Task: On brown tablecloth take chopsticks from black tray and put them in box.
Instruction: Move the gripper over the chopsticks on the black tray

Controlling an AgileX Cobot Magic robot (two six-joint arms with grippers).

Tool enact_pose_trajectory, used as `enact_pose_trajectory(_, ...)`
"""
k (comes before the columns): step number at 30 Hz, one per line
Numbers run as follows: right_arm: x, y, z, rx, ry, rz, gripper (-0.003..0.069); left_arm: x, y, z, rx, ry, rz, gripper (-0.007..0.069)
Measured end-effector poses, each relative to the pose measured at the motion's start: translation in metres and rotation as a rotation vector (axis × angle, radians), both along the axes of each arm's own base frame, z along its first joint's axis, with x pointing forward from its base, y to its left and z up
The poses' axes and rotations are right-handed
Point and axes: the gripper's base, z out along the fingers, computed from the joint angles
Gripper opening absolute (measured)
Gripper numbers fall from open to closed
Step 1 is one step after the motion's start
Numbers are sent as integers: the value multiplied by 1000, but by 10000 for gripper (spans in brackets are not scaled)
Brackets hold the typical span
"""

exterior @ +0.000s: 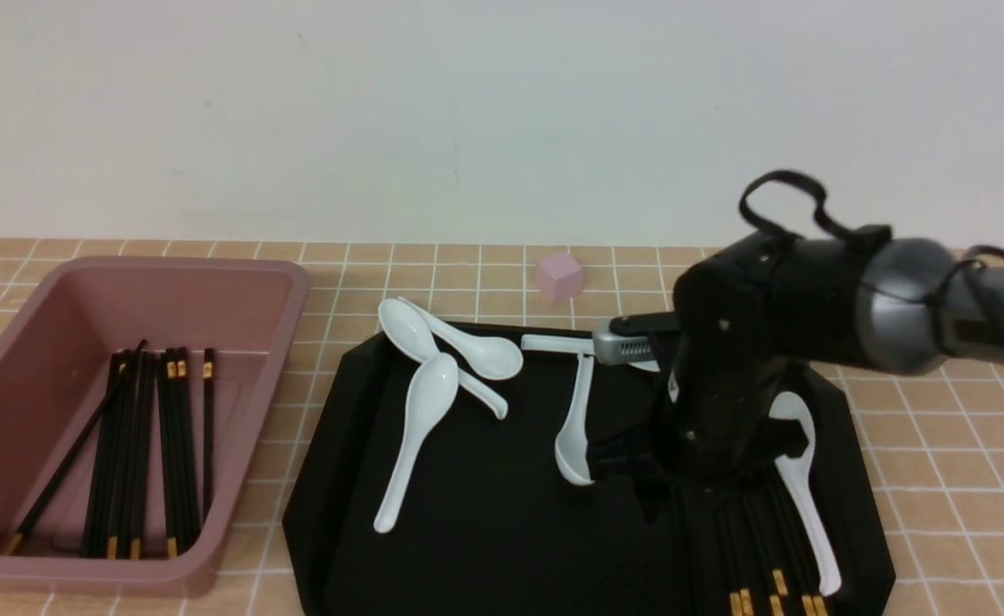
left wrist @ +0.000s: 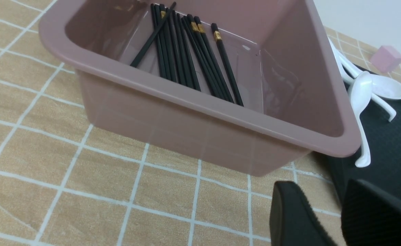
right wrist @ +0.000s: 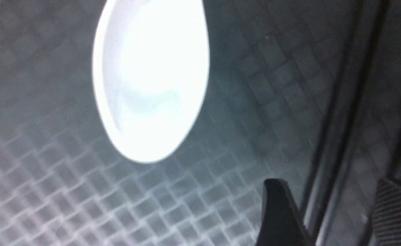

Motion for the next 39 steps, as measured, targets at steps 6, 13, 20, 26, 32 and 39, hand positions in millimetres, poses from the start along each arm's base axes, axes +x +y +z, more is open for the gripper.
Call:
enact_pose_trajectory(6,3,2,-12,-7,13,-3,383,0,0,0,0,0,0,239)
enact_pose_trajectory(13,5,3,-19,-12,28,-5,375,0,0,0,0,0,0,239)
enact_pose_trajectory(20,6,4,-21,-18,39,-6,298,0,0,0,0,0,0,239)
enact_pose_trajectory(26,6,4,-23,-23,53,-7,141,0,0,0,0,0,0,239)
enact_pose_trajectory(32,6,4,-23,-25,58,-8,111,0,0,0,0,0,0,239)
enact_pose_trajectory(39,-4,-2,-12,-55,106,-9,111,0,0,0,0,0,0,239)
